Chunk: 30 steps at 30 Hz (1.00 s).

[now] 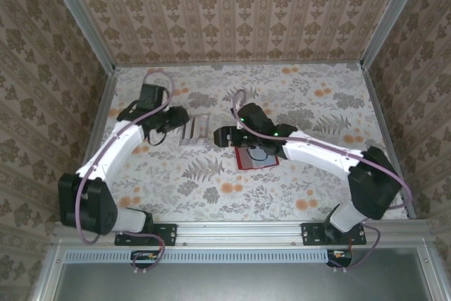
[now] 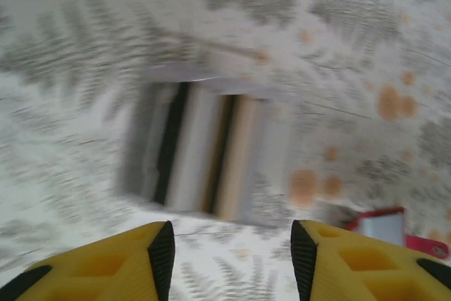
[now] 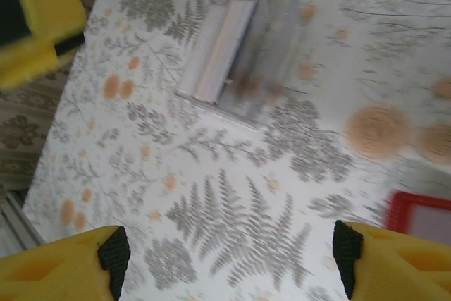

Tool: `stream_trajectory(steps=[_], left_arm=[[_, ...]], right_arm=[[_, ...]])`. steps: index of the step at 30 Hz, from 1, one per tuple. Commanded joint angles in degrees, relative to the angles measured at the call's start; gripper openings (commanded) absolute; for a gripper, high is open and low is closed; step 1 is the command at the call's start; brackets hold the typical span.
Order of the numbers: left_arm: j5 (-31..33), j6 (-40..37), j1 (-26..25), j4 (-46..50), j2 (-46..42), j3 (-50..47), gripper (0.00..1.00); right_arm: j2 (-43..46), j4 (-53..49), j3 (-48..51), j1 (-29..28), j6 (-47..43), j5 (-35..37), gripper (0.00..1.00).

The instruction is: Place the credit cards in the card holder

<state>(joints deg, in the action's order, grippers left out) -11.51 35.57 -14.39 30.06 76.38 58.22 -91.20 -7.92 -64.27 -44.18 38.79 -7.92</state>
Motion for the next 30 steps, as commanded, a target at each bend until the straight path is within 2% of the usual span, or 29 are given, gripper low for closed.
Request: stream_trajectory(steps=[1,4,7,11,15,18,22,25,30], left_arm=[[-0.2,0.4,5.0,-6.9,-3.1,-9.8,0.56],[-13.6,3.2,11.0,-17.1,-1.8,-17.4,0.59],[-19.0,3.5,11.3,-24.5,1.3,-20.5,0.63],[-19.7,3.6,10.6,-28.4,4.1,-20.7,0.62],[-15.8,2.8,10.0,-27.8,5.5,-20.3,0.57],[-16.3,2.6,9.5,-28.6,7.2,-20.2,0.55],[-17.1,2.9,6.9,-31.1,10.0,-19.9,0.52],[-17.1,3.9,3.5,-32.3,11.1,-19.1,0.44],[-15.4,5.0,-1.6,-33.0,11.4,-18.0,0.43]], right_arm=[[-6.3,-2.5,-7.9,-1.5,8.3,1.9,0.79],[-13.3,-7.0,-16.1,-2.2,9.8,3.5,0.79],[-18.0,-9.8,-22.0,-2.5,10.8,5.9,0.79],[-22.6,-12.0,-28.6,-2.4,10.6,6.2,0.79],[-27.7,-15.3,-35.0,-2.5,11.5,6.3,0.78],[-30.5,-17.3,-38.0,-2.5,12.6,7.2,0.78],[-32.5,-20.0,-40.2,-2.6,12.6,9.8,0.79],[-33.9,-22.4,-42.3,-1.9,11.3,8.5,0.79],[-32.5,-22.5,-39.9,-0.1,10.7,7.0,0.79]])
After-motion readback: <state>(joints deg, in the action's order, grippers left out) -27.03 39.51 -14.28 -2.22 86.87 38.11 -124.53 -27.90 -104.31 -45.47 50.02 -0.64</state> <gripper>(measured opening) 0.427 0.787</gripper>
